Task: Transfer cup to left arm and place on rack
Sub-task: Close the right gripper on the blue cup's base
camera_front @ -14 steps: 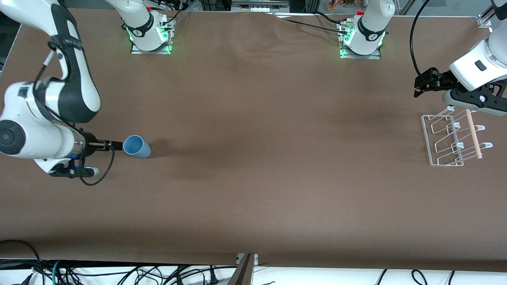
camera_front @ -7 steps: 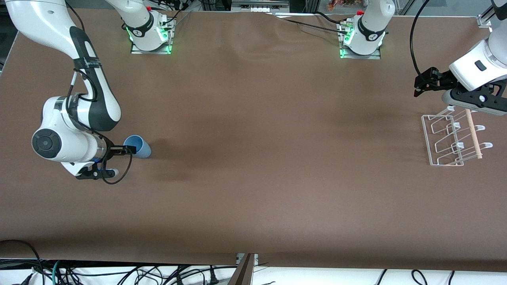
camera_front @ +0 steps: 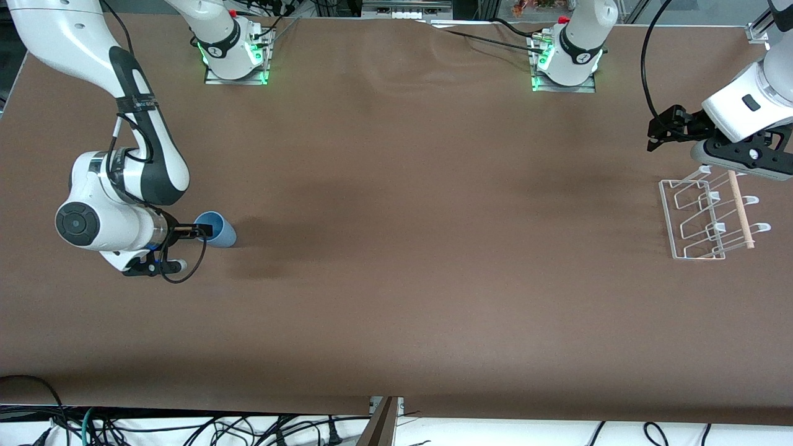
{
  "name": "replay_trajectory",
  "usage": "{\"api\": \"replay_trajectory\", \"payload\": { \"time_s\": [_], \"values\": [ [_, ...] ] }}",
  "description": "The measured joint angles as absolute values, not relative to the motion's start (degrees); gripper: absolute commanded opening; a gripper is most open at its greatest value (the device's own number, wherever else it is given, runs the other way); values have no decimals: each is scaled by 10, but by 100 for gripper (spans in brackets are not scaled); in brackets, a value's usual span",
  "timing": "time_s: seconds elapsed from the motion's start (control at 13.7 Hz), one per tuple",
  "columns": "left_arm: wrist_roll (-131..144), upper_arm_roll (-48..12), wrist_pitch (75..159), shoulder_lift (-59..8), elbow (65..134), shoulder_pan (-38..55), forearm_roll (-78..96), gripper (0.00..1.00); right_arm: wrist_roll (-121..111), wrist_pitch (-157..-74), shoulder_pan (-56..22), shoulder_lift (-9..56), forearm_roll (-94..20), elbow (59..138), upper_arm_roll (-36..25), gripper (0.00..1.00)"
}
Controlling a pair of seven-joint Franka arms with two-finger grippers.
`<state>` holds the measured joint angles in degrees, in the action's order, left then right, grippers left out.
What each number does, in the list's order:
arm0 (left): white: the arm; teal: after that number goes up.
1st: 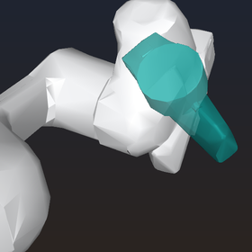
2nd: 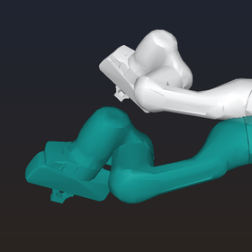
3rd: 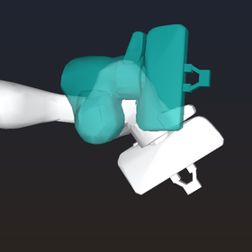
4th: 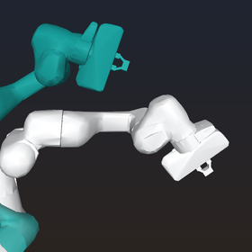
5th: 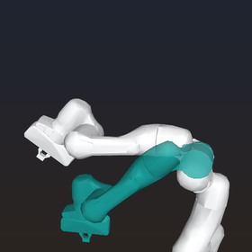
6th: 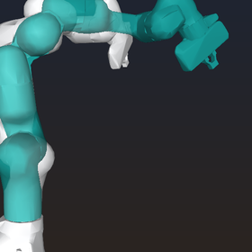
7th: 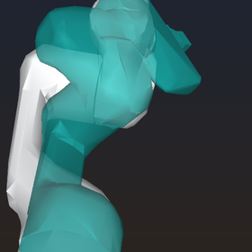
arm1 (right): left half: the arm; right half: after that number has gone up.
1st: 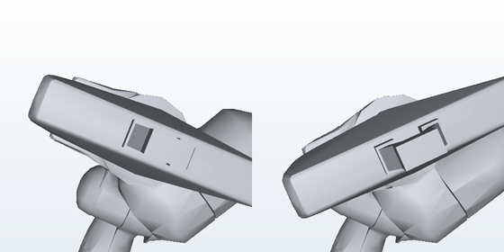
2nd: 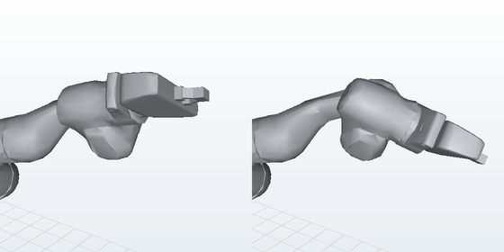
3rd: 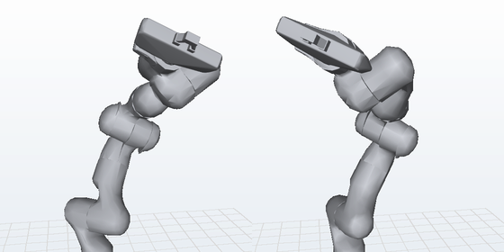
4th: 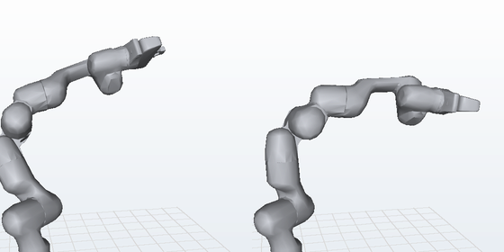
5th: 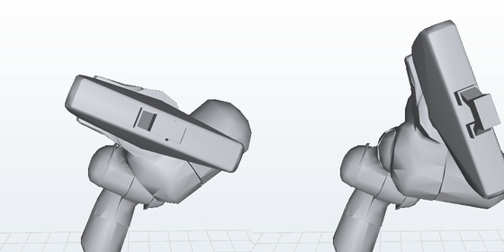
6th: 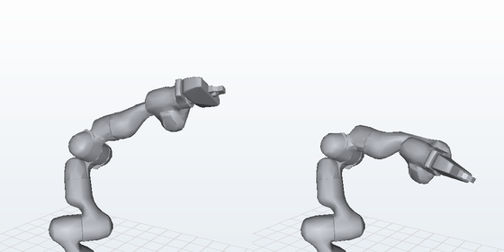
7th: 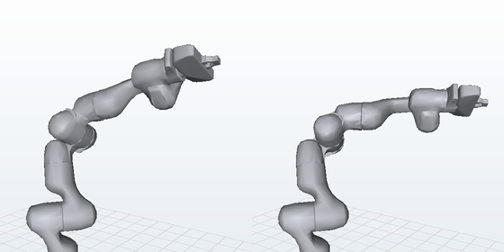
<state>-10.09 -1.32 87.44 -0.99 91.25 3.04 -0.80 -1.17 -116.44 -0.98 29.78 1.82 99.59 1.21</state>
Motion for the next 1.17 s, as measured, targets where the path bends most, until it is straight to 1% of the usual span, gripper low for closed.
{"api": "replay_trajectory", "payload": {
  "time_s": [0.29,0.44,0.58,0.66,1.17],
  "values": [
    [-101,-13,873,-10,912,30,-8,100,-12,-1166,-8,298,18,1007,12,43],
    [-101,-13,873,-10,912,30,-8,100,-12,-1166,-8,298,18,1010,12,29],
    [-101,-13,873,-10,912,30,-8,100,-12,-1166,-8,298,18,1010,13,6],
    [-101,-13,873,-10,912,30,-8,100,-12,-1166,-9,298,17,1010,13,0],
    [-101,-14,873,-11,912,31,-8,100,-12,-1167,-9,302,-78,994,15,0]
  ]
}}
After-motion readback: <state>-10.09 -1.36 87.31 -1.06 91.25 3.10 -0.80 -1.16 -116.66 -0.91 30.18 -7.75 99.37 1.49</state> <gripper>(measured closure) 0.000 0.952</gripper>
